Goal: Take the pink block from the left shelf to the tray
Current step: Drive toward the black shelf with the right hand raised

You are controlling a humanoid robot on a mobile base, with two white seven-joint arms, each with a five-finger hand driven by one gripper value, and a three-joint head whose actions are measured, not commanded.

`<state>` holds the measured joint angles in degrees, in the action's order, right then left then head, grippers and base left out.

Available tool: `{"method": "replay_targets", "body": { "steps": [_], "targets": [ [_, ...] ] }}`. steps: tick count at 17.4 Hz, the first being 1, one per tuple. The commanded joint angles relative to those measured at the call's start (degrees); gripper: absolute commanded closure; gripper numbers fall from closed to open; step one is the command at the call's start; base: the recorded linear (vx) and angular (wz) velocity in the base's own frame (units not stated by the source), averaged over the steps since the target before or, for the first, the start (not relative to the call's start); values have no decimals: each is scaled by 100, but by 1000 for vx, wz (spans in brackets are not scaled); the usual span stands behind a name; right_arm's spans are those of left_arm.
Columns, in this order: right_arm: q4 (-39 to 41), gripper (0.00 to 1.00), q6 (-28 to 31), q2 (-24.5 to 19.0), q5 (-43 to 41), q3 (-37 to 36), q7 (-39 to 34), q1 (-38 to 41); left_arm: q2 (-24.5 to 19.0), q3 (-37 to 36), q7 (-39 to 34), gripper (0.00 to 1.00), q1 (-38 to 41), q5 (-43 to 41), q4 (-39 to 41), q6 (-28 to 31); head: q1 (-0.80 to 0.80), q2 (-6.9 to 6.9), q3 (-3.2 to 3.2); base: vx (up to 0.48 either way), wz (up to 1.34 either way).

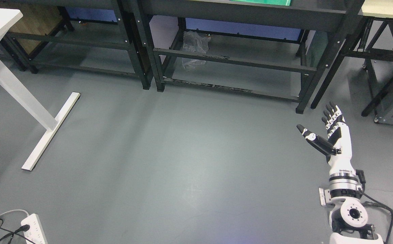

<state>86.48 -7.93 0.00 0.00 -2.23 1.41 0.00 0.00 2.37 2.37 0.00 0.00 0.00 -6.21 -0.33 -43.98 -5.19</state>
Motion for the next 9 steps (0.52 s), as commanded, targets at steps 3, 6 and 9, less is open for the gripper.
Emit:
{"method": "replay_targets", "body": {
  "steps": [3, 6, 9],
  "targets": [
    [-43, 0, 28, 100, 838, 38, 104, -53, -100, 0, 0, 0, -132, -9, 100, -3, 0, 0, 0, 7, 0],
    [-35, 1, 28, 100, 4260, 309, 1163, -149, -100, 0, 0, 0, -132, -9, 100, -3, 0, 0, 0, 0, 0],
    [27, 1, 150, 100, 6193, 855, 1888, -158, -100, 0, 0, 0, -132, -9, 100, -3, 0, 0, 0, 39, 1]
  ]
}}
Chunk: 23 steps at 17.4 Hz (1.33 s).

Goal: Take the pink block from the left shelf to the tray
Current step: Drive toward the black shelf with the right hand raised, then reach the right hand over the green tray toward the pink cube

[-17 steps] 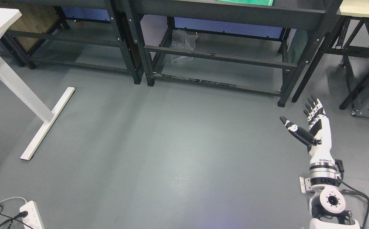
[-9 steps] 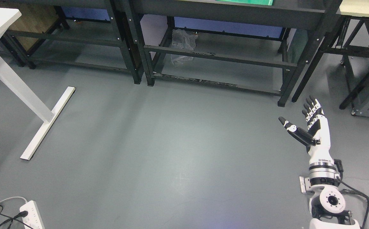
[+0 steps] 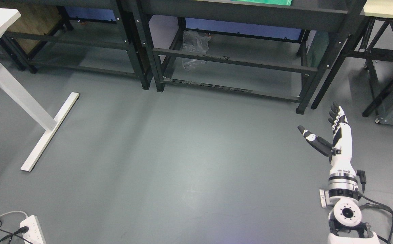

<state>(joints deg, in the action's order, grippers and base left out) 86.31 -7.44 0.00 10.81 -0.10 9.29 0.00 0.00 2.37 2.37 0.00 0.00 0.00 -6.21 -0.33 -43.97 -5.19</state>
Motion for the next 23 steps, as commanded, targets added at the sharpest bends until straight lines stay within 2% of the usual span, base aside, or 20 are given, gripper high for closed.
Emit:
{"method": "replay_targets", "body": {
  "steps": [1, 4, 8, 10, 13, 23],
  "targets": [
    [44, 1, 163, 100, 5133, 642, 1109, -176, -100, 0, 0, 0, -132, -9, 100, -3, 0, 0, 0, 57, 2],
    [44, 0, 322, 100, 5046, 660, 1066, -141, -100, 0, 0, 0, -132, -9, 100, -3, 0, 0, 0, 117, 15],
    [202, 0, 218, 100, 4940, 660, 1145, -80, -100, 0, 0, 0, -132, -9, 100, -3, 0, 0, 0, 186, 15],
    [220, 0, 155, 100, 4948, 599, 996, -97, -100, 0, 0, 0, -132, -9, 100, -3, 0, 0, 0, 250, 65],
    [220, 0, 164, 100, 4948, 441, 382, -97, -100, 0, 0, 0, -132, -9, 100, -3, 0, 0, 0, 247, 68],
    [272, 0, 190, 100, 4913, 317, 354, -132, -100, 0, 0, 0, -132, -9, 100, -3, 0, 0, 0, 259, -37]
  ]
}}
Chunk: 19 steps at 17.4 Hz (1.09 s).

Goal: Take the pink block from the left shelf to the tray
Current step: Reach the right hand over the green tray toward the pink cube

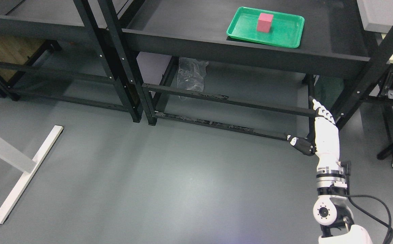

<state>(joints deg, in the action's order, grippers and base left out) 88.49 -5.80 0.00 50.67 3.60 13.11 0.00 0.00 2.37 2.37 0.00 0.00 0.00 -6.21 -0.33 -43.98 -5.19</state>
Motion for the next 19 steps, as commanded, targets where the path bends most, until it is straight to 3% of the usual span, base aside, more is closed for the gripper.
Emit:
{"method": "replay_targets", "body": {
  "steps": [1, 19],
  "targets": [
    [55, 0, 26, 100, 927, -61, -45, -132, -100, 0, 0, 0, -132, -9, 100, -3, 0, 0, 0, 283, 64],
    [134, 0, 35, 100, 909, -114, -45, -132, -100, 0, 0, 0, -132, -9, 100, -3, 0, 0, 0, 299, 20]
  ]
}}
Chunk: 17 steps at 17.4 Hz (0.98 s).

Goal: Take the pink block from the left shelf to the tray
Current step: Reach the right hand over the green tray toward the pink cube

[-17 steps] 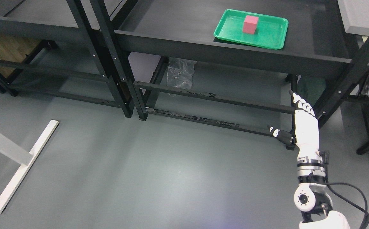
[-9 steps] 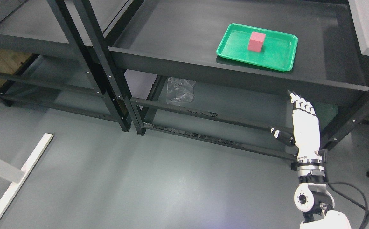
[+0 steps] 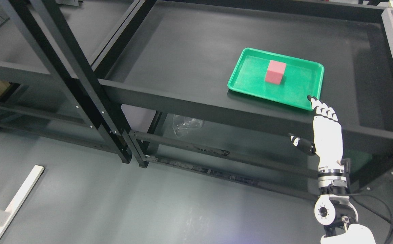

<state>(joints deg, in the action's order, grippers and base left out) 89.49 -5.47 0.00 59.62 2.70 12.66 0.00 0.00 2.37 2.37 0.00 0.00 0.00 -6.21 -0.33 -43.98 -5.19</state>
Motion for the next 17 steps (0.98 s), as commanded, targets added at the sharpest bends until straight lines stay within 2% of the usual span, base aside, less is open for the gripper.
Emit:
{"method": "replay_targets", "body": {
  "steps": [1, 9, 14, 17],
  "targets": [
    [34, 0, 3, 100, 14, -24, -1, -132, -100, 0, 0, 0, -132, -9, 100, -3, 0, 0, 0, 284, 8],
    [16, 0, 81, 100, 32, -15, -140, -149, -100, 0, 0, 0, -132, -9, 100, -3, 0, 0, 0, 271, 12],
    [-37, 0, 204, 100, 67, 55, -1501, -185, -100, 0, 0, 0, -132, -9, 100, -3, 0, 0, 0, 250, 14],
    [-230, 0, 301, 100, 76, 160, -1846, -185, -100, 0, 0, 0, -132, -9, 100, -3, 0, 0, 0, 242, 4]
  ]
}}
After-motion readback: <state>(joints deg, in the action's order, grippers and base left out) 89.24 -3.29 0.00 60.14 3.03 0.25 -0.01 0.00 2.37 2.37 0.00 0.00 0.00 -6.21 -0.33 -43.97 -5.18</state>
